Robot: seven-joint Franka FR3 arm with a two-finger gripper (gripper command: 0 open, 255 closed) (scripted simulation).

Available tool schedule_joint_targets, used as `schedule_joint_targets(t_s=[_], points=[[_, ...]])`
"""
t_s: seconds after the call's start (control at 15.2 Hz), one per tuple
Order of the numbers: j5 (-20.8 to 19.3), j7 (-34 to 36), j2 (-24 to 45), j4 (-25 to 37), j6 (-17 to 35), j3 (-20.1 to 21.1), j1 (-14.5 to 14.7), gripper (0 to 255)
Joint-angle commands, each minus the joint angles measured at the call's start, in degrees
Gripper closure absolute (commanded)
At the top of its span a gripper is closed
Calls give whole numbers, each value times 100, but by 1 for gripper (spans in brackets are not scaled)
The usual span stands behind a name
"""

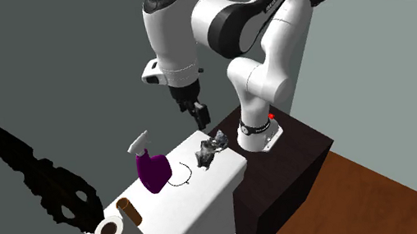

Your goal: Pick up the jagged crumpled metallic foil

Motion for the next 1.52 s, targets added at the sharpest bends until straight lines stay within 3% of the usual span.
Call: schedule_joint_targets(t_s=[0.0, 0.46, 0.99, 1.12, 1.19, 1.45], points=[[20, -82, 3, -361, 267, -33, 38, 0], [144, -281, 368, -1431, 1333, -59, 212, 0], [147, -257, 800, -1863, 2176, -39, 215, 0], [147, -257, 799, -1863, 2176, -39, 216, 0], [146, -257, 805, -1861, 2179, -39, 215, 255], [144, -259, 804, -1857, 2174, -41, 213, 255]])
